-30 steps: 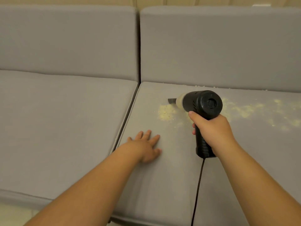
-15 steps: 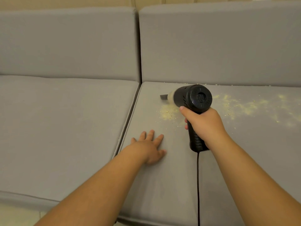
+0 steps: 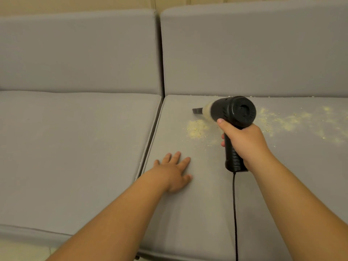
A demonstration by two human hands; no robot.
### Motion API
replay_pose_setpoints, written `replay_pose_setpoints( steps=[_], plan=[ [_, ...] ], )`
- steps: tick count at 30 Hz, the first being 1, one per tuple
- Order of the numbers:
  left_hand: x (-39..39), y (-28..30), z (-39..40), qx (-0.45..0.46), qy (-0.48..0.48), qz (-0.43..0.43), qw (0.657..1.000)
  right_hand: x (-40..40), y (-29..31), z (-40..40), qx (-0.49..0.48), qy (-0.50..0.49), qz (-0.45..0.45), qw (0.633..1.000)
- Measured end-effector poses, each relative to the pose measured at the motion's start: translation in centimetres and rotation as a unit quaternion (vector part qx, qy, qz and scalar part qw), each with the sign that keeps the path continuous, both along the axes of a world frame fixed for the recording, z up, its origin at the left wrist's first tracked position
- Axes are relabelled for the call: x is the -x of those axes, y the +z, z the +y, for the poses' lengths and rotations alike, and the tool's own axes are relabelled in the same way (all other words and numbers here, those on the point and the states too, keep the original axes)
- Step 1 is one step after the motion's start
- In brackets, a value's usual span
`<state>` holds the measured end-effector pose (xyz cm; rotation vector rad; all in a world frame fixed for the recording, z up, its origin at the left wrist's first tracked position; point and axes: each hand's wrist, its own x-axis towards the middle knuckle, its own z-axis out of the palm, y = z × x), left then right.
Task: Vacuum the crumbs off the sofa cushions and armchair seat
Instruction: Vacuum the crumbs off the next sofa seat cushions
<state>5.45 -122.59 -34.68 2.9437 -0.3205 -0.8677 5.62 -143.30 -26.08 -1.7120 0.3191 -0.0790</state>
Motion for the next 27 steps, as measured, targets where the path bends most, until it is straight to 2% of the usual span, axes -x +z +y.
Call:
replay_pose_setpoints(
  steps=[5,11,18,22,27],
  plan=[
    [0.2,-0.6,0.7,0.008,-0.019,-0.014,1.0,2.5,0.7,-2.7,0.018,-0.039,0.018,0.999],
    [0.2,-1.5,0.6,-0.005,-0.029,-0.03,0.999,3.7,0.2,-2.8,0.047,-0.004,0.025,0.999],
    [0.4,-1.3,1.2,0.009,-0.03,-0.034,0.999,3.3,0.6,-1.2,0.037,0.044,0.031,0.998],
    [1.0,-0.8,2.3,0.021,-0.015,-0.029,0.999,3.5,0.7,-1.4,0.066,0.016,0.005,0.998],
    [3.2,-0.3,2.6,0.017,-0.024,-0.04,0.999,2.7,1.1,-1.2,0.021,0.007,0.031,0.999]
  ],
)
